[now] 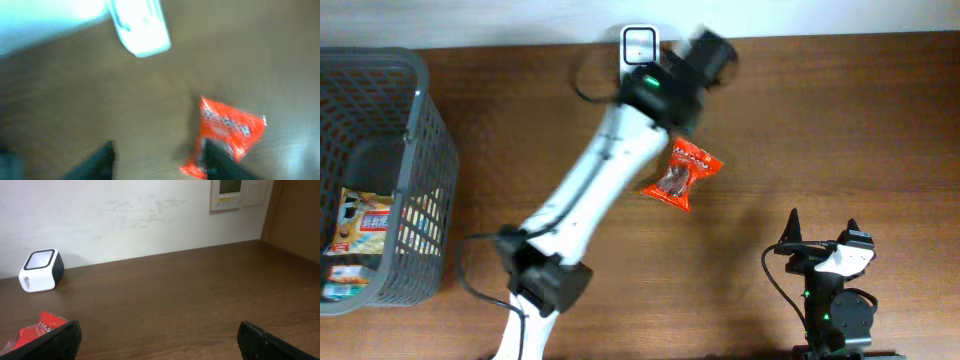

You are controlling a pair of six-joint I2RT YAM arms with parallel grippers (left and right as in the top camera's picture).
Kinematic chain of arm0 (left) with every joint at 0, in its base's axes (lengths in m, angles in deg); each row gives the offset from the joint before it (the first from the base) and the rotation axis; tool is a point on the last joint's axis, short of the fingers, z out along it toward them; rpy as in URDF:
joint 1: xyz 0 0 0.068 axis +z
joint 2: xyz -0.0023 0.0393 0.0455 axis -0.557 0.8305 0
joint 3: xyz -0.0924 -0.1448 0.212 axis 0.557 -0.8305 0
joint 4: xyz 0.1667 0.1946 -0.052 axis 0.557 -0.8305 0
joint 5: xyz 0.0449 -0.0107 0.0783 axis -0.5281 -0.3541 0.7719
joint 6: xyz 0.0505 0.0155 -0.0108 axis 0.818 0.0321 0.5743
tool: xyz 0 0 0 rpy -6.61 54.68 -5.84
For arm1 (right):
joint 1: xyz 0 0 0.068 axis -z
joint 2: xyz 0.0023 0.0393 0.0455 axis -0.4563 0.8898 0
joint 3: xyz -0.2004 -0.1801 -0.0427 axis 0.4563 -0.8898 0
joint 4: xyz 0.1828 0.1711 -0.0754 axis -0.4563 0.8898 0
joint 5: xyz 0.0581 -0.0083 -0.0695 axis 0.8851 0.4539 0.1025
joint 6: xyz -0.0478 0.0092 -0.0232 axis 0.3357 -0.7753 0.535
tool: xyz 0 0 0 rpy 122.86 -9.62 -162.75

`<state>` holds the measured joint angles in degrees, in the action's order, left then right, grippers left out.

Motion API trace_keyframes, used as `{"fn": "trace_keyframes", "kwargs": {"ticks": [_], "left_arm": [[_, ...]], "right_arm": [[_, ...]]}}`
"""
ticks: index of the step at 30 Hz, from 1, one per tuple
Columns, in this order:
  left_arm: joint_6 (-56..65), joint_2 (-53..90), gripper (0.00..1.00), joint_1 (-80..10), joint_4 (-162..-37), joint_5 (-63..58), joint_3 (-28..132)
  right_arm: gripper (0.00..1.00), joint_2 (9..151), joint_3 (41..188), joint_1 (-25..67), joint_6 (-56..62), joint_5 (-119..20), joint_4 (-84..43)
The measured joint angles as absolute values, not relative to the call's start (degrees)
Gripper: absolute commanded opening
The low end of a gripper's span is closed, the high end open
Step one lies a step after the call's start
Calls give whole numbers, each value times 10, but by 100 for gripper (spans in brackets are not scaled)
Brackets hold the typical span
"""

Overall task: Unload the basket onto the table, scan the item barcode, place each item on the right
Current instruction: 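Grasp the red candy bag with the left gripper and place it mid-table, then reach the left gripper back into the basket and grasp the snack bag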

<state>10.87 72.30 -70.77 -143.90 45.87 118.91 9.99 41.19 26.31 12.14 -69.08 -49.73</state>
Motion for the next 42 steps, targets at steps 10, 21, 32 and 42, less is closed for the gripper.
{"fn": "trace_keyframes", "kwargs": {"ticks": [10,21,32,42], "left_arm": [[31,650,52,-324,-1599,466,1393],[-115,653,63,-66,-1592,433,1146],[-139,660,72,-53,-1322,421,743],[-149,651,0,-55,-1208,454,608]], "right_arm": [[98,100,412,263,121,-691,-497],[98,100,412,263,121,-691,-497],[98,100,412,263,121,-691,-497],[98,100,412,263,121,-691,-497]]}}
